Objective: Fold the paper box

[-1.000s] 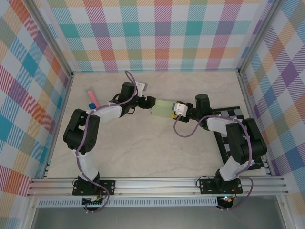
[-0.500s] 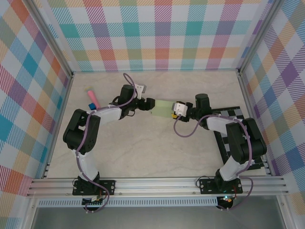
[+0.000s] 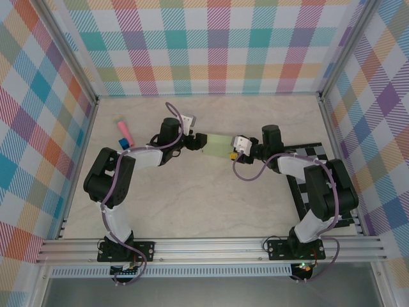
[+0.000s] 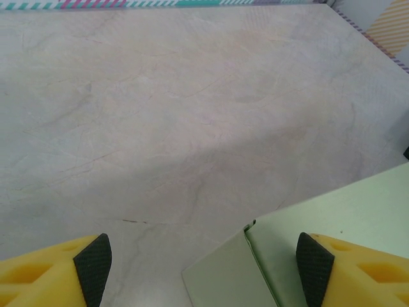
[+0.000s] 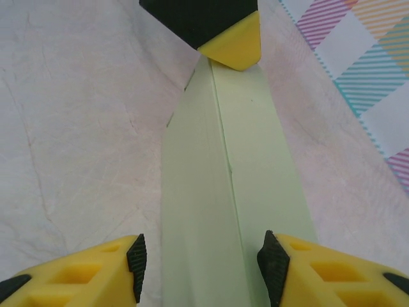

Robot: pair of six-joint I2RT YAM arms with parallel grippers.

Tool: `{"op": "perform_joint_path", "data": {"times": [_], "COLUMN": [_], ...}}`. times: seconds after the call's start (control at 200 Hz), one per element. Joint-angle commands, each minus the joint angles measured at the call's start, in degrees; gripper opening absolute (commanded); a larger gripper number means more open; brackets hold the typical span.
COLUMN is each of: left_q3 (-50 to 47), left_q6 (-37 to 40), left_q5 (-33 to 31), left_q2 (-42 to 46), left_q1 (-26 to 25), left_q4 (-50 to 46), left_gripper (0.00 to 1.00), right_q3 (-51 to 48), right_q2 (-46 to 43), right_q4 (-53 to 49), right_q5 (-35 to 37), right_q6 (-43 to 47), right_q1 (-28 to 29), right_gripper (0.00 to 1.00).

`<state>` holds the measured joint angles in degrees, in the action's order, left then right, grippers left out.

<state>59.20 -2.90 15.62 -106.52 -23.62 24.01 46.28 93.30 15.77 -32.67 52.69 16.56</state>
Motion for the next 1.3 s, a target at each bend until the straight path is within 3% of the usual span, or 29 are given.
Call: {"op": "perform_joint_path", "data": {"times": [0.0, 0.045, 0.095, 0.19, 0.405, 0.65, 0.795, 1.005, 1.115, 1.2, 1.295], "left_q3": [-2.3, -2.2, -2.2, -2.5, -2.8, -2.5, -3.3, -4.6, -5.0, -5.6, -8.0], "left_q6": [2.5, 2.6, 2.5, 2.3, 1.5, 0.8, 0.1, 0.5, -0.1, -1.8, -6.8], "left_q5": [-4.0, -3.7, -3.5, -3.7, -4.2, -4.4, -4.3, -4.7, -5.2, -5.7, -4.2], "left_q2": [-1.2, -1.3, -1.4, -1.2, -0.7, -0.5, 0.2, 1.8, 3.5, 6.0, 9.2], "left_q1": [0.1, 0.0, -0.1, -0.1, -0.2, -0.2, -0.2, -0.2, 0.0, 0.5, 2.4], "left_q4": [-6.6, -6.7, -6.7, -6.0, -5.6, -4.9, -4.0, -3.8, -3.6, -3.1, 0.9], "left_gripper": [0.78, 0.78, 0.78, 0.78, 0.78, 0.78, 0.78, 0.79, 0.79, 0.81, 0.82], "right_q3": [6.5, 8.9, 11.7, 18.7, 31.2, 44.0, 46.9, 45.9, 42.8, 38.7, 30.9], "right_q2": [-5.0, -6.5, -7.4, -5.1, 6.2, 17.5, 22.2, 23.2, 21.7, 19.6, 16.0], "right_q4": [-13.1, -18.2, -24.2, -35.5, -46.3, -54.5, -56.0, -53.0, -48.4, -41.8, -30.5], "right_q5": [-4.0, -4.6, -4.7, -1.6, 3.9, 1.7, 8.3, 12.5, 15.3, 19.9, 24.0], "right_q6": [-4.3, -1.3, 2.5, 8.0, 9.2, 6.7, 5.2, 4.6, 6.3, 9.4, 15.4], "right_q1": [0.1, 0.2, 0.1, 0.4, 3.7, 4.9, 6.5, 8.4, 9.4, 10.5, 12.0], "right_gripper": [0.61, 0.74, 0.77, 0.75, 0.83, 0.86, 0.86, 0.78, 0.63, 0.44, 0.43]}}
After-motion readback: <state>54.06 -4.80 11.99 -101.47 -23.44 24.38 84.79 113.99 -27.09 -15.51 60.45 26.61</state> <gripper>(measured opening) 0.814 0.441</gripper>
